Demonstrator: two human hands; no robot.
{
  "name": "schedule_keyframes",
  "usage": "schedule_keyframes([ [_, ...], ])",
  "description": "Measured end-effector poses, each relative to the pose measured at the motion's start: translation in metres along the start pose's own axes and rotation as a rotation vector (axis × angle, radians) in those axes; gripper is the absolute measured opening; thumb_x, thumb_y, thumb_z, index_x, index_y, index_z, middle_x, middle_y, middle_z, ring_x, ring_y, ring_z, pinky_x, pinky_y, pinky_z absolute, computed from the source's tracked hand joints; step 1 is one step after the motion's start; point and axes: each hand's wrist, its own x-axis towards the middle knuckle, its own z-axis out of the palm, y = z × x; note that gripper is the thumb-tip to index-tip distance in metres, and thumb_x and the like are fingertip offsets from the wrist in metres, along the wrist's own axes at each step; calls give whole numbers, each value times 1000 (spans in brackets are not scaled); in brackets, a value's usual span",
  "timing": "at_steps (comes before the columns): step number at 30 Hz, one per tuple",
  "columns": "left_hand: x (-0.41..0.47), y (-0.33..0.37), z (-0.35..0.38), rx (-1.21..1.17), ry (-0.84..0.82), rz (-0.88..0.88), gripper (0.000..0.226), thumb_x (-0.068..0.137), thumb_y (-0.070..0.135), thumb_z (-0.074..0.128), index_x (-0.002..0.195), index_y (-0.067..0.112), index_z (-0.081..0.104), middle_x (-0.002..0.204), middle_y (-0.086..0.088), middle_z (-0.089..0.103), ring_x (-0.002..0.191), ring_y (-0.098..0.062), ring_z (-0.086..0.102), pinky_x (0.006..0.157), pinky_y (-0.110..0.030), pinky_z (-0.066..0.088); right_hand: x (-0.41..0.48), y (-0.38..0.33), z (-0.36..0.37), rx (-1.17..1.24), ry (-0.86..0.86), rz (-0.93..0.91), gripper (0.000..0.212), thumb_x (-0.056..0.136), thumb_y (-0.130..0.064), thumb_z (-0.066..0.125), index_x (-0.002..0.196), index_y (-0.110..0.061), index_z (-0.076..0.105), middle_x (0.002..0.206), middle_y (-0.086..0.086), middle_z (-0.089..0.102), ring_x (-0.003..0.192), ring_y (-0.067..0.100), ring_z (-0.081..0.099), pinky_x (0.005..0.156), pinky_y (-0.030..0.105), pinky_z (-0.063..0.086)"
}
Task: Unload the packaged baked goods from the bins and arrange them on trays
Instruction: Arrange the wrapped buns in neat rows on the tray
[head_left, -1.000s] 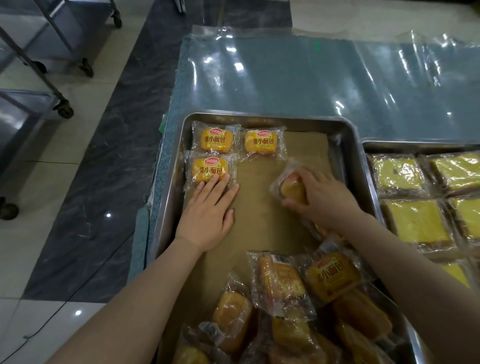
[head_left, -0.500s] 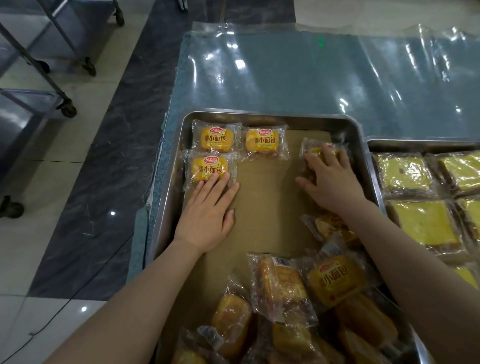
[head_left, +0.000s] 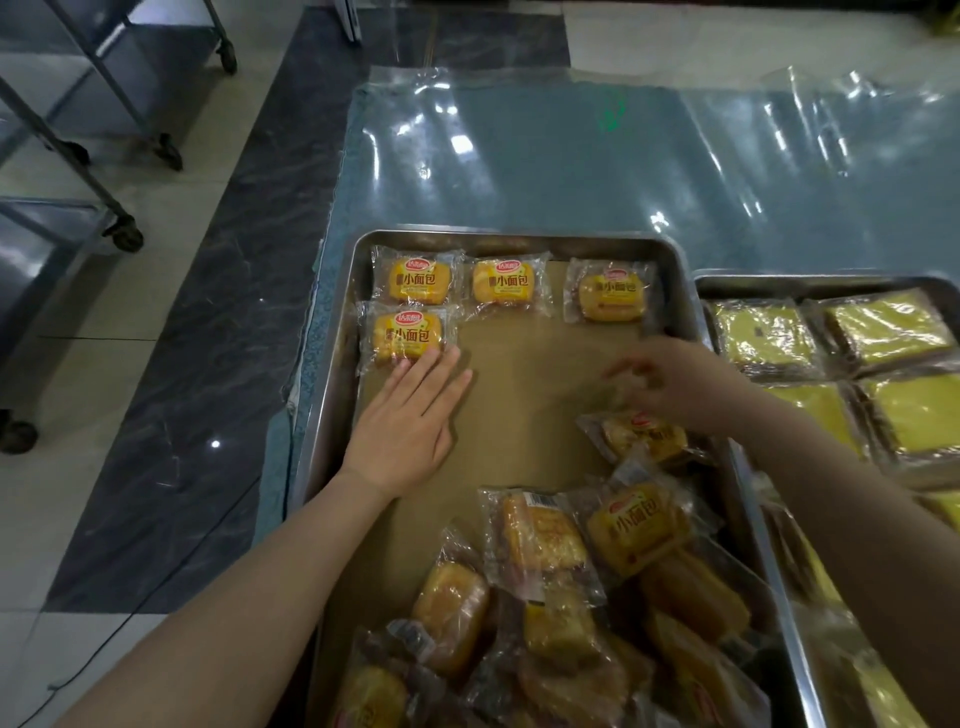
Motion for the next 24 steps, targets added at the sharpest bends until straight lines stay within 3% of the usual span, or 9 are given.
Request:
schedule_keyframes([
  [2,-2,3,-2,-6,-14,16,52,84,14,56,135,6,48,144,-17,41,135,-33,33,110,-52,22,-22,7,-4,-37,-149,21,35,84,-29,67,115,-43,58,102,-17,57,80,-3,53,60,11,37],
  [5,-12,8,-4,-64,-89,-16,54,90,17,55,141,11,40,151,-11,31,141,-24,16,114,-44,8,-33,9,0,-148,-225,17,43,84,-27,66,125,-36,56,111,-13,58,94,4,54,76,19,43],
  [9,-32,8,-3,-83,-170,-30,54,97,30,41,148,21,24,156,0,10,141,-13,-5,113,-33,-9,-20,-2,4,-14,-13,45,35,83,-31,68,116,-32,55,105,-10,62,97,14,61,77,26,48],
  [11,-42,7,-1,-79,-220,-78,57,98,36,34,149,25,12,156,2,-1,141,-12,-10,113,-31,-9,-10,-8,6,-21,105,80,47,85,-39,63,129,-31,47,124,-4,56,108,21,56,84,35,49],
  [15,-56,10,8,-58,-313,-234,61,97,49,13,145,29,-18,154,-2,-24,140,-15,-22,113,-33,-13,-3,-27,21,-146,107,106,58,84,-50,61,135,-31,42,141,1,43,123,27,45,95,46,45],
  [18,-55,13,12,-17,-303,-261,66,92,57,3,144,28,-24,153,-1,-26,140,-17,-25,115,-36,-13,3,-41,30,-133,65,52,51,86,-37,62,133,-30,43,137,1,46,117,26,51,91,43,49],
  [21,-56,13,13,0,-286,-256,66,91,59,0,145,29,-22,154,-1,-25,140,-17,-26,115,-36,-14,16,-57,36,-148,37,-134,52,83,-4,57,124,-33,49,144,-3,43,137,26,33,111,47,29],
  [22,-57,13,13,9,-283,-256,66,90,59,0,145,30,-22,154,-1,-25,140,-17,-27,115,-36,-14,20,-61,38,-164,45,-177,57,82,2,54,125,-35,49,150,-4,35,144,24,20,115,47,16],
  [24,-56,14,13,9,-276,-257,66,90,59,0,145,30,-21,154,-1,-24,140,-17,-26,114,-35,-15,28,-66,45,-161,19,-214,71,84,-2,54,142,-37,33,158,-5,16,146,22,4,115,46,10],
])
